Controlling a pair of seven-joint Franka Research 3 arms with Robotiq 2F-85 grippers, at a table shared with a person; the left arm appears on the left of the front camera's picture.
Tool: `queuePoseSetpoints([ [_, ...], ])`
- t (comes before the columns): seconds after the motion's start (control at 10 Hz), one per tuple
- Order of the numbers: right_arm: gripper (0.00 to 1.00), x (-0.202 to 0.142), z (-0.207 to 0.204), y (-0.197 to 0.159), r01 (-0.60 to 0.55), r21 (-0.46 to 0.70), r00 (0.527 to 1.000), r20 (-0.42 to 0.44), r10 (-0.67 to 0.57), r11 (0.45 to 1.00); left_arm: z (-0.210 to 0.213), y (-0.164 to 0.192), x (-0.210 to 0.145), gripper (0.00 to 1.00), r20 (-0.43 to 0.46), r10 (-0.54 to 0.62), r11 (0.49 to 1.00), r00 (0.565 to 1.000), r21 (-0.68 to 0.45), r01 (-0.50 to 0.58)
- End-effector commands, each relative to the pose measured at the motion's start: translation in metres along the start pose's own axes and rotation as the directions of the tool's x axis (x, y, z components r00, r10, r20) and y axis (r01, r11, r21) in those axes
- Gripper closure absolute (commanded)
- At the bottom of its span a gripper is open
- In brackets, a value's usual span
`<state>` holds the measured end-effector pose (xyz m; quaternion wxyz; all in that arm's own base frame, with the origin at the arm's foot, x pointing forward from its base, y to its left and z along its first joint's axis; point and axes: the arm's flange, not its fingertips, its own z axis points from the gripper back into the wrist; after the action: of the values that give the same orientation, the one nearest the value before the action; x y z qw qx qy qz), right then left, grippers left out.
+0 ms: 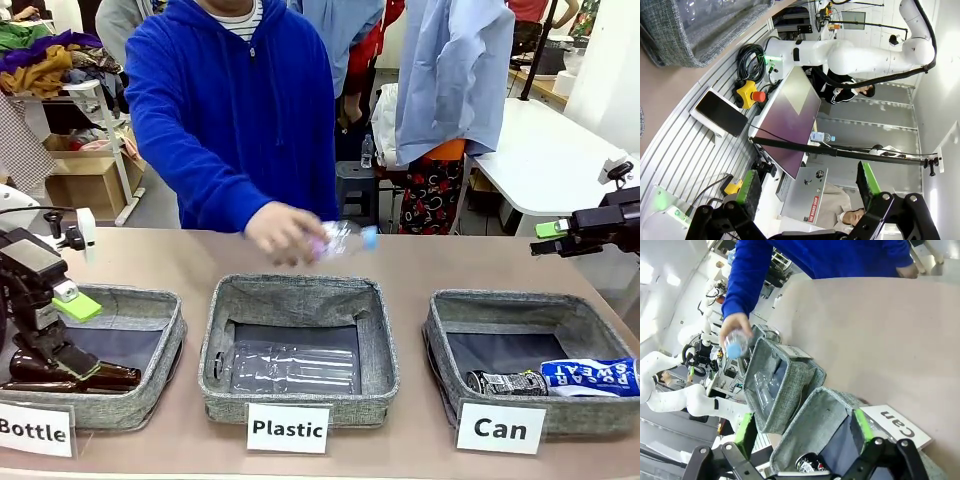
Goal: Sort the can waste into the basket.
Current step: Pick up the can waste from the table and place it in the right Fabric basket.
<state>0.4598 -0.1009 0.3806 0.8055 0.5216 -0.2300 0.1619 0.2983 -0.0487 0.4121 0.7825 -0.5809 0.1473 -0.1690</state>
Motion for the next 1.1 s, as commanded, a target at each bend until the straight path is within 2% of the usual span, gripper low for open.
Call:
queuePoseSetpoints([
  [0.0,0.0,0.0064,-0.0033,0.0018,0.018,-0.008,1.0,0.009,-0.018,1.0,0.0015,-0.0007,-0.003,0.0,-0.002,0.005,1.0,1.0,-0.001,-0.005],
  [1.0,0.0,0.0064,-0.0033,0.0018,0.018,-0.008,1.0,0.009,-0.018,1.0,0.0015,-0.0007,-0.003,0.0,-0.002,0.005,1.0,1.0,-0.001,-0.005],
])
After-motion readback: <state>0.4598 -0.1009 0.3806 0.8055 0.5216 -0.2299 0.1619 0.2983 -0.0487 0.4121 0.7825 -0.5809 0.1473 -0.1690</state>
